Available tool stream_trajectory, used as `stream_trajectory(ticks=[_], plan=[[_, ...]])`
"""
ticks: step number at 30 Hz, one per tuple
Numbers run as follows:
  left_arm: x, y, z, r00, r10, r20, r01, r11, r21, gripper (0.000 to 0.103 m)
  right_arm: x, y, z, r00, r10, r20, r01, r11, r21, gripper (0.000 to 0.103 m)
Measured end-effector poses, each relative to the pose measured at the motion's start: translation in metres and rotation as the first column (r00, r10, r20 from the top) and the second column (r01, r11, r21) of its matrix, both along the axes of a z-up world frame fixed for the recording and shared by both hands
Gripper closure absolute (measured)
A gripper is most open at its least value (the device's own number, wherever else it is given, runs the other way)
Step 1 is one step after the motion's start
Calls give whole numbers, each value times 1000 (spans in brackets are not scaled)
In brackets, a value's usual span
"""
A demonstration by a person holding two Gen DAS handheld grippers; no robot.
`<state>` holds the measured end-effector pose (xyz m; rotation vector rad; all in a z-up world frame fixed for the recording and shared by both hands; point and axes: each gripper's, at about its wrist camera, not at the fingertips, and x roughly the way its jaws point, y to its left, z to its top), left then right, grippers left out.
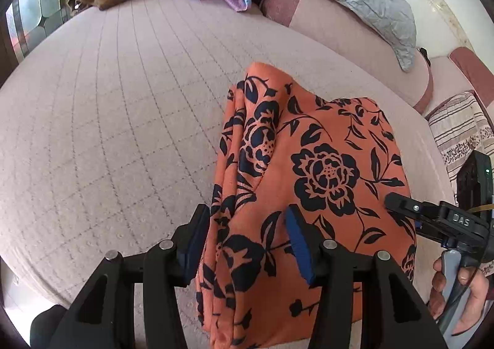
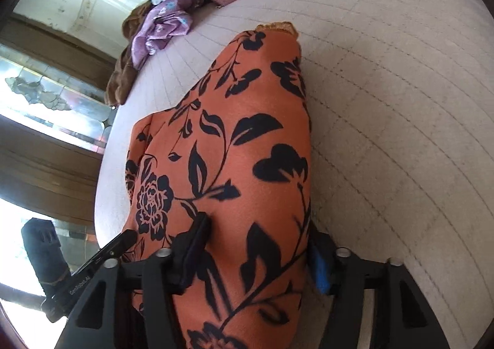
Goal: Fold small clothes
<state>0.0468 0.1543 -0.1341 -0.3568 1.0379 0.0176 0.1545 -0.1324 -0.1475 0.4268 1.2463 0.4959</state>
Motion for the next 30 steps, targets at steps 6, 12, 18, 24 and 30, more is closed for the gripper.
stream_trajectory(ticks=[6, 12, 18, 24, 30], plan=[[-7, -1, 11, 1000, -15, 18, 15, 1000, 13, 51, -18, -3, 9, 999, -29, 27, 30, 1000, -3, 29], [-16, 8, 15, 1000, -8, 21, 8, 1000, 9, 51, -22, 8, 2, 999, 35, 42, -31, 996, -81, 41], [-14, 16, 22, 999, -11, 47, 13, 998, -61, 50, -25, -3, 6, 1000, -3, 29, 4, 999, -38, 35], [2, 25, 20, 995, -4, 98, 21, 985, -169, 23, -17, -27, 9, 997, -64, 48, 61, 996, 60, 31], [22, 10, -22, 995, -104, -8, 102, 985, -142, 34, -2, 4, -16, 999, 35, 14, -36, 998, 57, 30]])
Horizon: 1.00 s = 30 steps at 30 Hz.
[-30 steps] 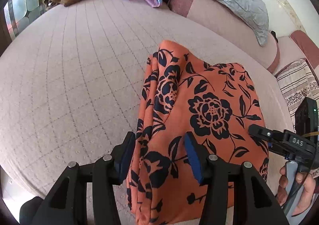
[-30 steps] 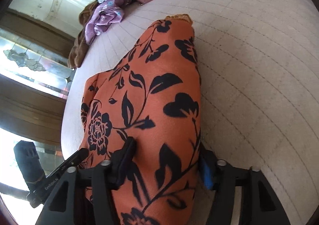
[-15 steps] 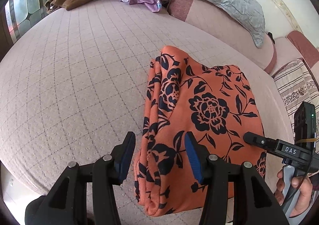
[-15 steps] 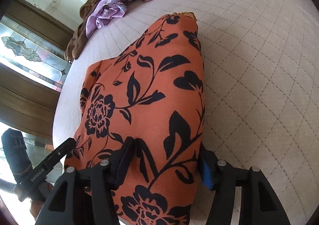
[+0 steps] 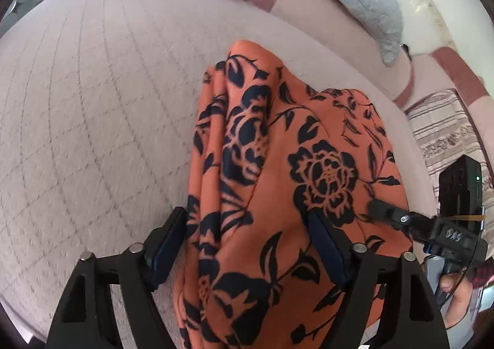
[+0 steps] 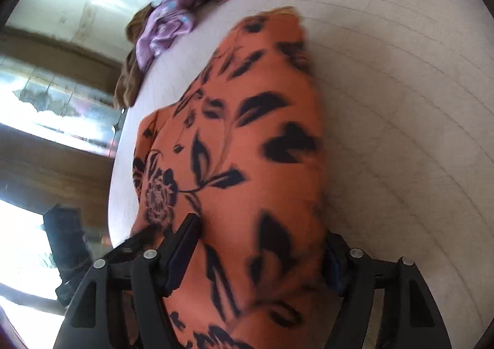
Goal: Fold small clothes
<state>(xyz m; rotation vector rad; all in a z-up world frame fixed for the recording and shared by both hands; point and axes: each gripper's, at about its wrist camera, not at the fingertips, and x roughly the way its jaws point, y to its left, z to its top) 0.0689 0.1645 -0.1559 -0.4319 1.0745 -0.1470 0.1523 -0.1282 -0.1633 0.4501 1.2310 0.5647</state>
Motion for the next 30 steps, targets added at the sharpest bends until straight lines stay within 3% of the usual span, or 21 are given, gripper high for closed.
stream_trajectory(ticks=[2, 5, 10, 12, 15, 17, 18, 19, 21, 25, 28, 30], plan=[[0, 2, 1, 1000, -1, -6, 1, 999, -39, 49, -4, 11, 6, 999, 35, 36, -33, 997, -65, 36], [-1, 1, 3, 1000, -10, -4, 10, 999, -49, 54, -1, 14, 10, 997, 69, 40, -65, 993, -95, 45], [2, -7, 3, 1000, 8, -10, -8, 999, -34, 49, 0, 14, 12, 996, 84, 34, -80, 992, -96, 47], [2, -9, 10, 1000, 8, -12, -8, 1000, -4, 45, 4, 5, 2, 999, 48, -20, -48, 999, -23, 38], [1, -10, 16, 1000, 14, 27, -14, 1000, 12, 43, 4, -6, -2, 999, 32, -31, -31, 999, 35, 36], [7, -13, 0, 1000, 3, -27, -3, 1000, 0, 54, 4, -8, -3, 999, 31, -25, -30, 998, 50, 37], [7, -13, 4, 1000, 12, -21, -12, 1000, -14, 61, 5, -6, -3, 999, 37, -13, -36, 999, 37, 46], [7, -15, 10, 1000, 6, -13, -6, 1000, -12, 71, 6, -3, 0, 999, 46, -6, -46, 999, 11, 49], [9, -24, 30, 1000, -7, 28, 7, 999, 31, 74, 3, 5, 18, 993, 102, 57, -99, 993, -63, 64], [23, -48, 68, 991, -31, 133, 31, 1000, 0, 75, 2, 6, 74, 962, 170, 212, -130, 973, -192, 66], [48, -78, 93, 976, -69, 209, 77, 997, -27, 73, 14, -28, 114, 946, 116, 303, -65, 982, -175, 66], [68, -100, 93, 977, -85, 197, 92, 995, -25, 64, 26, -57, 123, 947, 55, 316, -12, 991, -136, 64]])
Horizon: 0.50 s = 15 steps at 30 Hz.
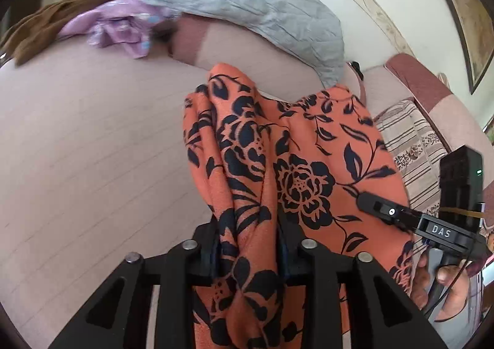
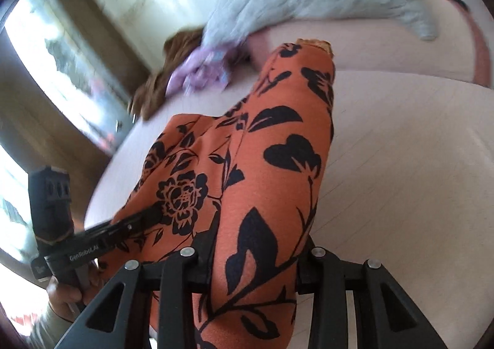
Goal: Fold small clothes
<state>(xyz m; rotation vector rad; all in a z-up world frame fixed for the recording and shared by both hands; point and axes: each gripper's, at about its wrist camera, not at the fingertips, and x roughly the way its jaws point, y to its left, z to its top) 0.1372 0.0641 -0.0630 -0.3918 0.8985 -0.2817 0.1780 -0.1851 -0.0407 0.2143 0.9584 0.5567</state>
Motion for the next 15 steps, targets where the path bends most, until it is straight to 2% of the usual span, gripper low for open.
stream_trajectory(ticks=[1, 2, 3, 4, 5, 6, 8, 10, 12, 13, 14, 15], plan=[[9, -10, -7, 1000, -5, -28, 5, 1000, 8, 54, 10, -18, -4, 999, -29, -28, 29, 999, 20, 63], [19, -20, -18, 997, -17, -69, 19, 999, 29, 47, 18, -34, -13, 996, -64, -63, 66, 997, 30, 55], [25, -30, -31, 994, -22, -105, 29, 997, 67, 47, 26, -54, -27, 987, -130, -95, 133, 991, 23, 43], [27, -36, -40, 991, -20, -130, 34, 994, 105, 47, 31, -70, -40, 973, -198, -118, 198, 980, -12, 37], [26, -40, -48, 987, -17, -160, 39, 990, 136, 47, 33, -80, -49, 960, -248, -134, 244, 969, -47, 33], [20, -39, -54, 986, -14, -168, 36, 992, 125, 47, 32, -97, -63, 930, -331, -159, 317, 942, -112, 33], [10, -36, -54, 988, -9, -156, 26, 994, 105, 47, 20, -108, -68, 915, -377, -143, 361, 924, -127, 33], [-2, -39, -50, 991, -14, -135, 30, 992, 122, 47, 2, -104, -59, 936, -344, -81, 336, 937, -96, 33], [-11, -45, -48, 994, -25, -102, 43, 983, 177, 47, -16, -91, -45, 953, -301, -24, 300, 953, -40, 33], [-14, -40, -54, 993, -34, -111, 57, 977, 205, 47, -22, -85, -41, 958, -285, -6, 285, 958, -12, 32], [-8, -46, -62, 989, -44, -142, 77, 968, 238, 47, -28, -77, -38, 965, -261, 11, 261, 965, 25, 27], [-3, -48, -71, 984, -38, -175, 82, 965, 251, 46, -27, -63, -40, 969, -246, 11, 245, 969, 40, 17]])
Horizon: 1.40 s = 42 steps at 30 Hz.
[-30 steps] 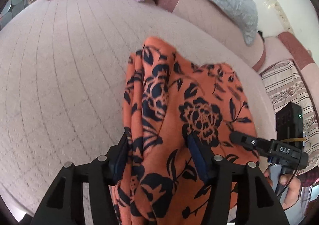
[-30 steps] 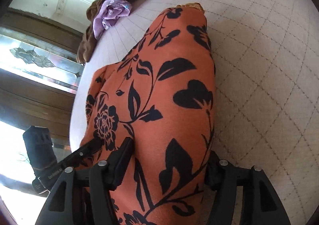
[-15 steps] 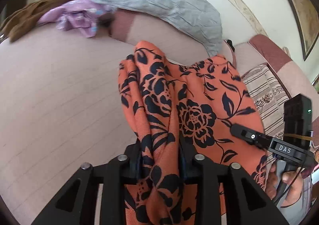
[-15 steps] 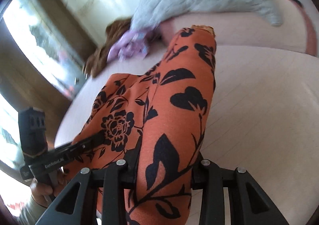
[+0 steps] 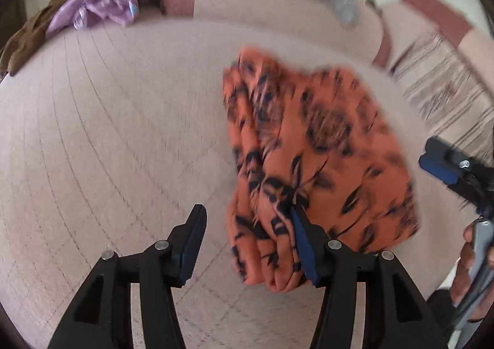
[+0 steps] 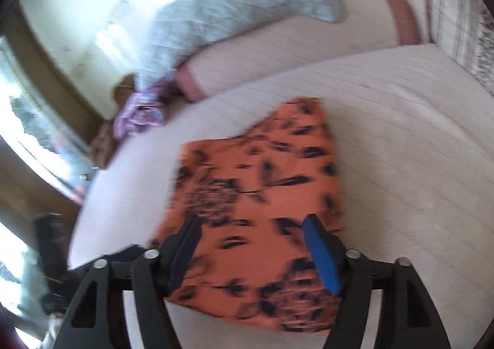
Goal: Fold small clothes
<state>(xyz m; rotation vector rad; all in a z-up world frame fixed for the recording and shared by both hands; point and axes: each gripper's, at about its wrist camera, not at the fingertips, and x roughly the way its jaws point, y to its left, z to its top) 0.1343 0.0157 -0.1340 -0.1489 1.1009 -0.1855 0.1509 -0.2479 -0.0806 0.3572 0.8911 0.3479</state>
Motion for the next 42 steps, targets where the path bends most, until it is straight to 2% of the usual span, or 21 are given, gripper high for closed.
stream_trajectory(ticks=[2, 3, 4, 6, 7, 10, 11, 12, 13, 14, 17, 21, 24, 27, 30, 35, 42], plan=[[-2, 6, -8, 999, 33, -37, -33, 999, -20, 44, 5, 14, -22, 997, 49, -62, -49, 999, -6, 15], [-4, 9, -4, 998, 50, -40, -52, 998, -34, 44, 12, 23, -45, 987, 71, -141, -76, 997, -27, 14], [-8, 11, 4, 998, 60, -25, -61, 997, -37, 44, 13, 27, -50, 987, 63, -148, -70, 996, -46, 15], [-21, 9, 23, 998, 59, 38, -59, 998, -18, 43, 5, 32, -34, 993, 56, -103, -62, 996, -57, 15], [-28, 7, 30, 996, 62, 59, -62, 998, 3, 42, -1, 32, -22, 995, 59, -78, -61, 998, -28, 15], [-42, 8, 44, 994, 83, 74, -85, 996, 17, 36, -17, 35, -8, 1000, 24, -16, -24, 1000, -19, 12], [-46, 7, 49, 993, 85, 84, -87, 996, 15, 35, -17, 35, -13, 999, 31, -31, -31, 999, -25, 10], [-50, 5, 53, 992, 84, 94, -86, 996, 17, 35, -15, 39, -26, 996, 38, -78, -42, 998, -49, 10], [-55, 1, 58, 992, 79, 101, -81, 996, 22, 32, -10, 42, -45, 986, 34, -161, -49, 995, -89, 10], [-62, 2, 65, 991, 71, 112, -74, 997, 26, 28, -7, 41, -55, 979, 36, -199, -58, 993, -106, 10], [-77, 0, 80, 979, 95, 182, -104, 994, 40, 18, -27, 44, -25, 994, 26, -107, -38, 993, -113, 10], [-96, -2, 105, 952, 132, 277, -153, 987, 56, 12, -69, 48, 20, 999, 20, 29, -15, 985, -172, 10], [-105, -10, 117, 936, 126, 328, -169, 980, 105, 8, -103, 40, 38, 998, 12, 68, 3, 976, -218, 10], [-107, -20, 120, 938, 100, 332, -161, 973, 164, 5, -129, 29, 47, 995, 1, 103, 23, 972, -236, 10], [-108, -30, 119, 948, 68, 312, -119, 982, 148, 5, -142, 21, 43, 995, -7, 97, 31, 969, -247, 10], [-113, -43, 125, 944, 48, 327, -99, 985, 139, 4, -147, 17, 46, 996, 1, 89, 23, 962, -274, 10], [-109, -53, 128, 938, 51, 344, -126, 972, 198, 4, -135, 18, 46, 998, 12, 67, 8, 957, -291, 10]])
